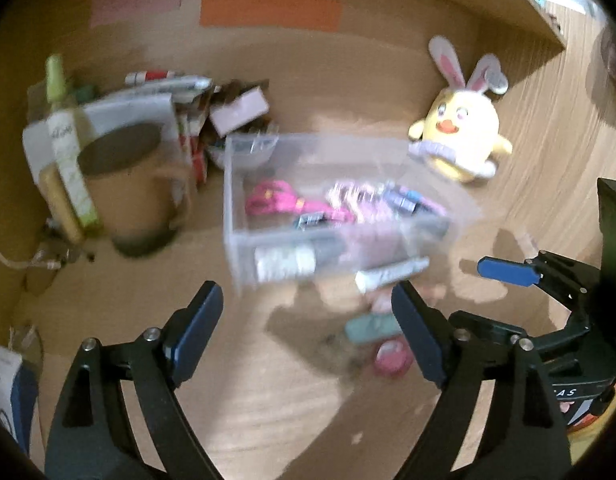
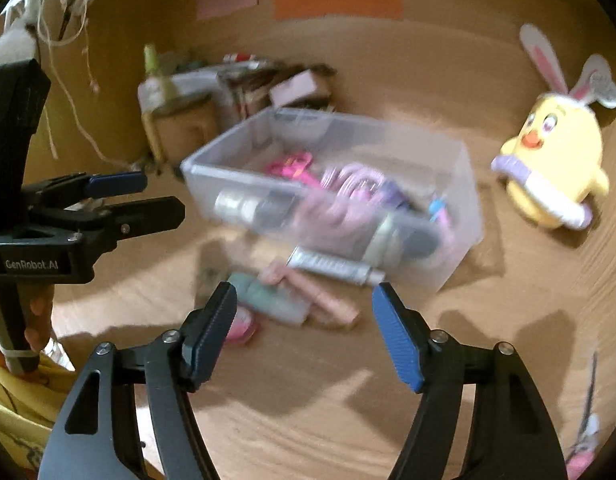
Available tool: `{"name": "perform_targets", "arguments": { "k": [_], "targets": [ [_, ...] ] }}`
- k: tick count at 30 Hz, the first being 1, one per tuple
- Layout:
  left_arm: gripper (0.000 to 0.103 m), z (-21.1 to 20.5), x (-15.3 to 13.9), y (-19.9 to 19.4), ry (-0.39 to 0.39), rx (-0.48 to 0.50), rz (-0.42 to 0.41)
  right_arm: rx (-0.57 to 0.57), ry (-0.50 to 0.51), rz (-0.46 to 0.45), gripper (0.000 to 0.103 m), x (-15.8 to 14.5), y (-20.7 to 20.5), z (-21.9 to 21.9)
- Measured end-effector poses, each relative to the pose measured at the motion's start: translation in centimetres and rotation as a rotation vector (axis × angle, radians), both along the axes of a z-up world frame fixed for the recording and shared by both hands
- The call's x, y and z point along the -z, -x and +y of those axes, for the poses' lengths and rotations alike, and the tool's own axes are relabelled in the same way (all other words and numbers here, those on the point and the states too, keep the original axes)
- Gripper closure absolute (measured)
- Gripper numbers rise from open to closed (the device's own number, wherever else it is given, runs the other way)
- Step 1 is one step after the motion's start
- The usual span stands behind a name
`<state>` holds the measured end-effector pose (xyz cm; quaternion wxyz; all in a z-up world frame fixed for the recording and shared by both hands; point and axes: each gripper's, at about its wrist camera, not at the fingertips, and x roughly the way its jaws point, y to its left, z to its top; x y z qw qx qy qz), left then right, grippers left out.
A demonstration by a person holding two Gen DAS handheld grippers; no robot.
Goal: Organize objects
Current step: 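Grasp the pink round jar with the right tool while the left tool grasps the small brown bottle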
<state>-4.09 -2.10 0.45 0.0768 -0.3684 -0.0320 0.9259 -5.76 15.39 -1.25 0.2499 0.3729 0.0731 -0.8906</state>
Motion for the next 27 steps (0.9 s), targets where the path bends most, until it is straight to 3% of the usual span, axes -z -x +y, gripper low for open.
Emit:
{"name": "perform_targets", "arguments": {
  "k": [6, 12, 16, 27],
  "targets": [
    [0.017, -0.9, 3.6, -1.8, -0.002, -0.013, -0.093, -0.043, 0.004, -0.101, 0.037, 3.1, -0.5, -1.6],
    [0.034, -0.4, 5.4, -2.0, 0.006, 0.020, -0.160, -0.089, -0.057, -0.130, 0.057, 4.4, -0.2, -4.0],
    [0.034, 0.1, 5.3, -2.0, 0.006, 0.045, -0.153, -0.099, -0.072, -0.124, 0.070, 4.4, -0.1, -4.6],
    [0.034, 2.2, 5.5, -0.2, 0.025, 0.101, -0.160, -0.022, -0.007, -0.090, 0.071, 2.6, -0.7, -0.9]
  ]
}}
